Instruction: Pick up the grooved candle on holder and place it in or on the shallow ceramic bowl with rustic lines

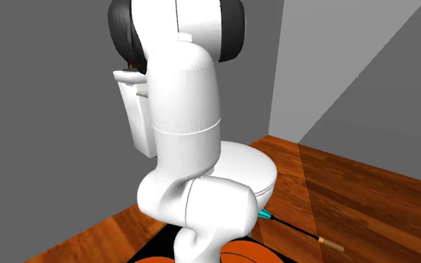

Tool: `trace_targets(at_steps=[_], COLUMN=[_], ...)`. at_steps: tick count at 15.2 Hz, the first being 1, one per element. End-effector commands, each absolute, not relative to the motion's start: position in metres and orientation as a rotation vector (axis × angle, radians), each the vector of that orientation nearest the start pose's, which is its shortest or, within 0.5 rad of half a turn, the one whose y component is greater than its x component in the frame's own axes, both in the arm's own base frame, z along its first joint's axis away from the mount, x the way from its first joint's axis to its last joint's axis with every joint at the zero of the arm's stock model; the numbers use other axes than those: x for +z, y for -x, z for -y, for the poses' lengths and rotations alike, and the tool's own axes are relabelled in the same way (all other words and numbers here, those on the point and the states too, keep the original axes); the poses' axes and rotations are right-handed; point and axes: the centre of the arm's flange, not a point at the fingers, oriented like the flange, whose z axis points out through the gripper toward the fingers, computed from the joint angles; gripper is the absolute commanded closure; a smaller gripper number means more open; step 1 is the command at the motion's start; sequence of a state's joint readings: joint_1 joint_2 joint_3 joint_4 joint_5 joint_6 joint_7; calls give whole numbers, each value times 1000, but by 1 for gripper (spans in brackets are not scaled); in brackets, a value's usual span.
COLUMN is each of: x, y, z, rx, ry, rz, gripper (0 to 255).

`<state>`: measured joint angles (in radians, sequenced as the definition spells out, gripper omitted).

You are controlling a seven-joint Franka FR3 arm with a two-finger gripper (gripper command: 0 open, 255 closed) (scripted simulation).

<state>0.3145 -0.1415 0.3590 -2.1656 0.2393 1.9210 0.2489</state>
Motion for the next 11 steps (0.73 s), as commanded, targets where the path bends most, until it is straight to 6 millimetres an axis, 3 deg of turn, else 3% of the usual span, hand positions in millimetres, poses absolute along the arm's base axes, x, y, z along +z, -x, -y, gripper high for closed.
trace_targets(at_steps=[1, 2, 11], x=[445, 445, 398], y=[-350, -338, -338], z=[-325, -327, -327], rx=[263, 263, 263], ry=[2987, 2987, 2987], rz=[486, 486, 486], gripper=[255, 255, 255])
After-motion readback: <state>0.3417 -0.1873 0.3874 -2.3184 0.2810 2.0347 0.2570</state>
